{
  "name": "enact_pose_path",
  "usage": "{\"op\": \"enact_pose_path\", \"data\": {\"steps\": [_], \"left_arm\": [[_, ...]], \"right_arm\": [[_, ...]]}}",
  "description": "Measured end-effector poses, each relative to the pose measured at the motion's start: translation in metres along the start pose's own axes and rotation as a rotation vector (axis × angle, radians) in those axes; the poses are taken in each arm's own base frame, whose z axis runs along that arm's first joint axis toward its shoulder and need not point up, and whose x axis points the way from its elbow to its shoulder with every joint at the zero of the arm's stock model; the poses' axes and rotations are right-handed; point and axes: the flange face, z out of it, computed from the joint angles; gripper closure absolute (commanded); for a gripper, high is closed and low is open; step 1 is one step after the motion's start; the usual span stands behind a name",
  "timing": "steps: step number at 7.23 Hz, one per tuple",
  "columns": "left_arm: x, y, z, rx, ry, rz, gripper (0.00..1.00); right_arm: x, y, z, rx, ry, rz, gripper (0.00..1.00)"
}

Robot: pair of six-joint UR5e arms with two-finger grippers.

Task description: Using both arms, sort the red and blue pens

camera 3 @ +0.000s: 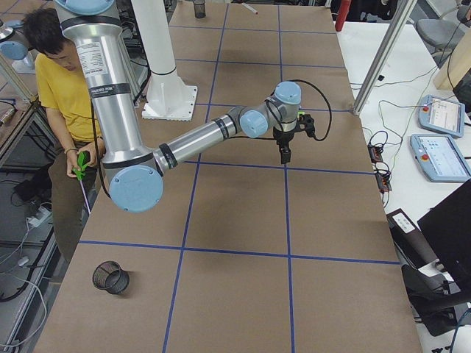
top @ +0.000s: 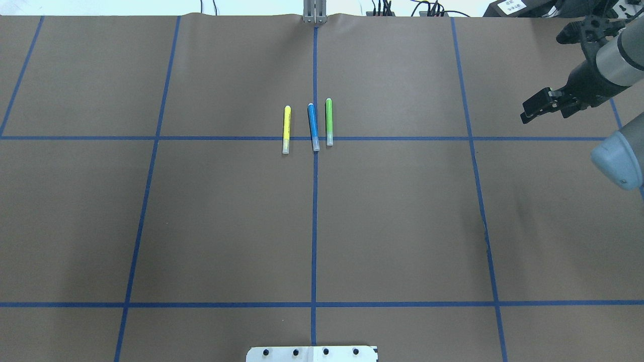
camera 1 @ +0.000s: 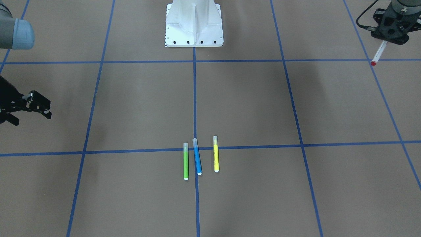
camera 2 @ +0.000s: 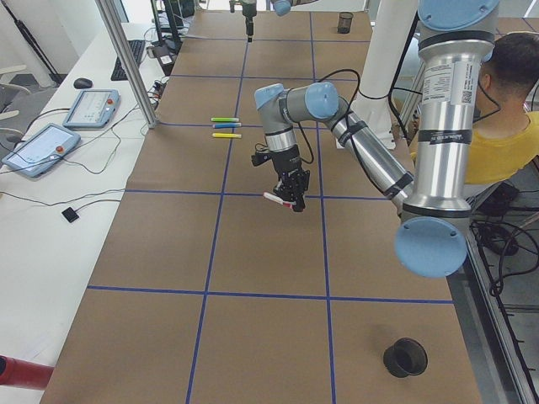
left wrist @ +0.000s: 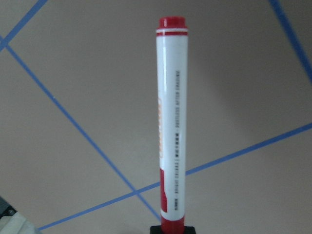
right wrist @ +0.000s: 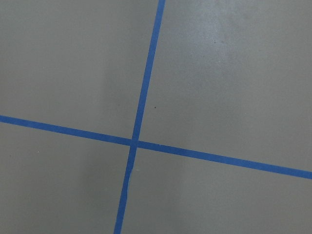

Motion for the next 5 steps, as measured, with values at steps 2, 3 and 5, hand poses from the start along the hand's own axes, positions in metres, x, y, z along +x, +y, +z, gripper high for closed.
{"op": "enact_pose_path", "data": {"steps": [2, 3, 5], "left_arm": [[-0.02, 0.077, 0.051, -0.121, 0.007, -0.026, 1.0], [-0.022, 0.105, 0.073, -0.195, 0.002, -0.042, 1.0], [-0.024, 0.147, 0.109, -0.339, -0.017, -0.065, 1.0]], "right_arm": [[-0.001, 0.0, 0.001, -0.002, -0.001, -0.002, 0.01], [-0.001, 0.001, 0.003, -0.004, 0.0, -0.002, 0.01], [0.0, 0.004, 0.005, -0.01, 0.0, -0.003, 0.01]]}}
